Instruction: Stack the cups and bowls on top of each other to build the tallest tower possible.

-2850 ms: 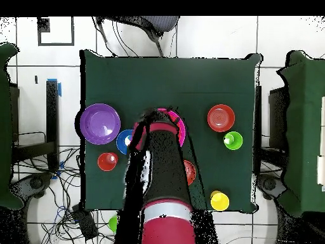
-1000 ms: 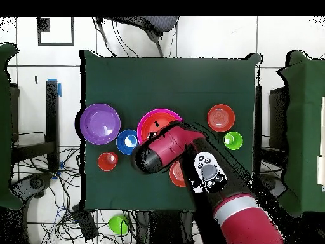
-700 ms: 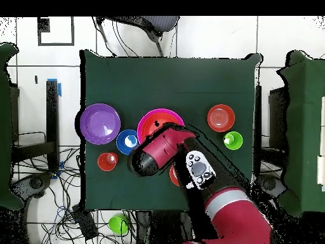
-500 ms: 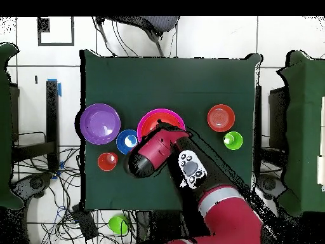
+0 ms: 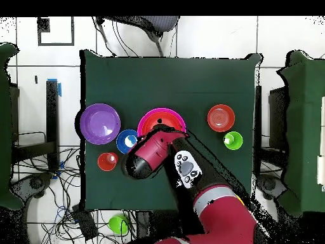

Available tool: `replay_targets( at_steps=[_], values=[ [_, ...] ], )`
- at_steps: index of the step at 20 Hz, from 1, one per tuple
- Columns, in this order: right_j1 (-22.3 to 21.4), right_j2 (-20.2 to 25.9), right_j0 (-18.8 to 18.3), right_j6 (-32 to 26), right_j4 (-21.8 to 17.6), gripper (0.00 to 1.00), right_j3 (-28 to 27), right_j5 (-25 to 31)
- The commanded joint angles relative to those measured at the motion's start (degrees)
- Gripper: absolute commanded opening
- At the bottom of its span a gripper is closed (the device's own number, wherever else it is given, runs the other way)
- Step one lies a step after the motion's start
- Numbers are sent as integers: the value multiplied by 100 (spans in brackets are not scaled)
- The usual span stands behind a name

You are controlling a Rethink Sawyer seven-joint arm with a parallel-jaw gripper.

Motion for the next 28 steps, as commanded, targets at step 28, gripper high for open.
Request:
replay_targets(
  at_steps=[28],
  values=[
    [959,-534,196,766,-380,100,-692,-673]
  ],
)
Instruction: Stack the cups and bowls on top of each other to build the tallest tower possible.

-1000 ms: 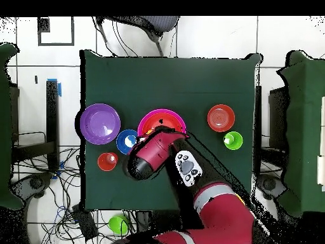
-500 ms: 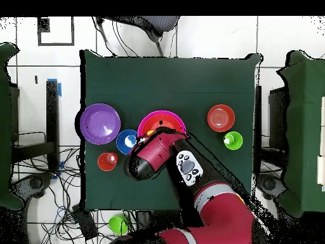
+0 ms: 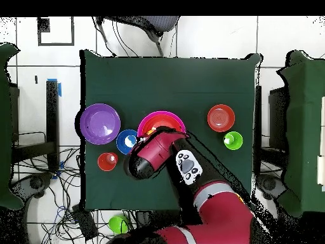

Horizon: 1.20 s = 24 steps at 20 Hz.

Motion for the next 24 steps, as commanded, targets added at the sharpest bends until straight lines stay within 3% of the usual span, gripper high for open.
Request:
replay_targets(
  at_steps=[1,4,13,17,24],
  values=[
    [710,-330,118,728,-403,100,-601,-204],
    [880,-290,57,666,-271,100,-656,-186],
    [1479,-858,531,1106,-529,100,-1327,-840],
    [1443,-868,519,954,-371,100,-1288,-832],
    [1042,-644,400,776,158,100,-768,-461]
  ],
)
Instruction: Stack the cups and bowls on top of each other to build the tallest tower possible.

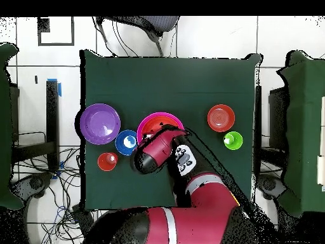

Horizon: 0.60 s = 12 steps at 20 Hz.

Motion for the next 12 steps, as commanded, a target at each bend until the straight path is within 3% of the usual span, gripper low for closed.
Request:
replay_targets(
  at_steps=[1,12],
  values=[
    [361,169,-40,769,144,100,-50,0],
    [-659,550,-281,443,938,100,978,537]
  ],
)
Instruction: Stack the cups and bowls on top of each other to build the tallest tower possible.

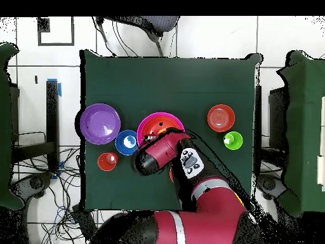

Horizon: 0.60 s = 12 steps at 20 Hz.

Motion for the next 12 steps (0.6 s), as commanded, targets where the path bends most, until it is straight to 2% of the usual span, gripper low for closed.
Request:
replay_targets(
  at_steps=[1,4,12],
  values=[
    [-545,562,-125,425,483,100,750,563],
    [-833,681,-205,297,752,100,974,752],
    [-1336,947,-484,3,1069,100,1316,861]
  ],
)
